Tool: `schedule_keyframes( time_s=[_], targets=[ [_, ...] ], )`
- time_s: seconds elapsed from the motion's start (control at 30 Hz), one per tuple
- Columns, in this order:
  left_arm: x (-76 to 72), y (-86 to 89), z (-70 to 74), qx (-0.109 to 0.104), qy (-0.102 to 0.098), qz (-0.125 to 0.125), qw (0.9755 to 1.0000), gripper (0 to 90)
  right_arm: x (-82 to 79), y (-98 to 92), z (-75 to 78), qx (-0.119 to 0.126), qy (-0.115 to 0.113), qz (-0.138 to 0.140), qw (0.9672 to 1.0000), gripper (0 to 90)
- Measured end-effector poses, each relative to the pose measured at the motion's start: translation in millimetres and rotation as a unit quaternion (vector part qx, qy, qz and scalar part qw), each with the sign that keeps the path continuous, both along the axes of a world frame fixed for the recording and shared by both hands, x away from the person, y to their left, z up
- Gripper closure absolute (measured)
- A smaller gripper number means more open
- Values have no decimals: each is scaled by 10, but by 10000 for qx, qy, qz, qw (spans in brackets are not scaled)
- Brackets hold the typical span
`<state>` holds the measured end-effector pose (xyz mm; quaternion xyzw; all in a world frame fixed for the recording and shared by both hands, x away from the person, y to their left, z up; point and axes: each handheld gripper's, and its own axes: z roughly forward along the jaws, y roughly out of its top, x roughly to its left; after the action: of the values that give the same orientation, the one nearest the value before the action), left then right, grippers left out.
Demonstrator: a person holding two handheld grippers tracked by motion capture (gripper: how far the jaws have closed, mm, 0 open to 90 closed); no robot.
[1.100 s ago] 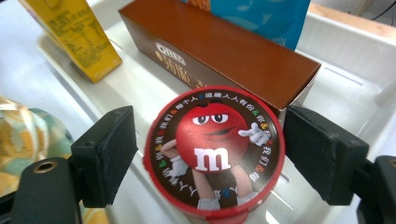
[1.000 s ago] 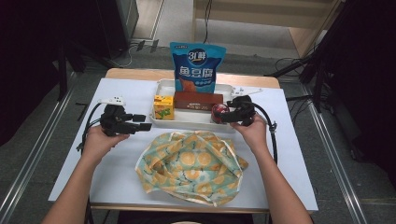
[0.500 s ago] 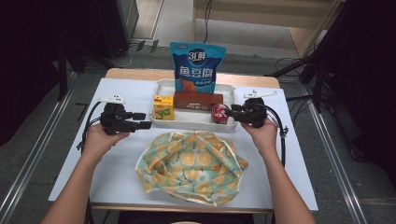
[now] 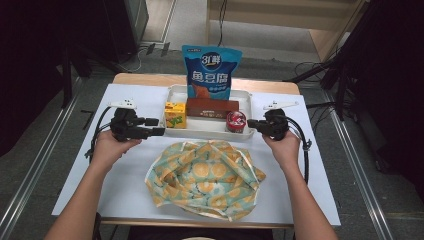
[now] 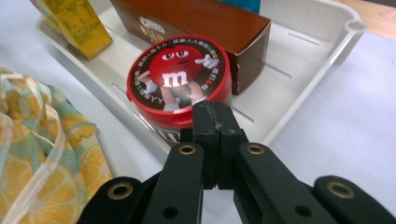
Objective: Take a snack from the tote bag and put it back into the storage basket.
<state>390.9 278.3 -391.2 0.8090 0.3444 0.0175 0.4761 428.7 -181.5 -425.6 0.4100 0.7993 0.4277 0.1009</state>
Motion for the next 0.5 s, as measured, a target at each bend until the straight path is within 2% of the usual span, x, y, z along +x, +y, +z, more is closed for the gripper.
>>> schedule_keyframes(
  time_s=[0.2, 0.5],
  targets=[
    [20, -15, -18, -13, 5, 4, 10000, 417, -16, 39, -38, -106, 15, 43, 9999, 900],
    [21, -16, -26, 13, 32, 16, 10000, 418, -49, 111, -31, -137, 36, 177, 9997, 900]
  ],
)
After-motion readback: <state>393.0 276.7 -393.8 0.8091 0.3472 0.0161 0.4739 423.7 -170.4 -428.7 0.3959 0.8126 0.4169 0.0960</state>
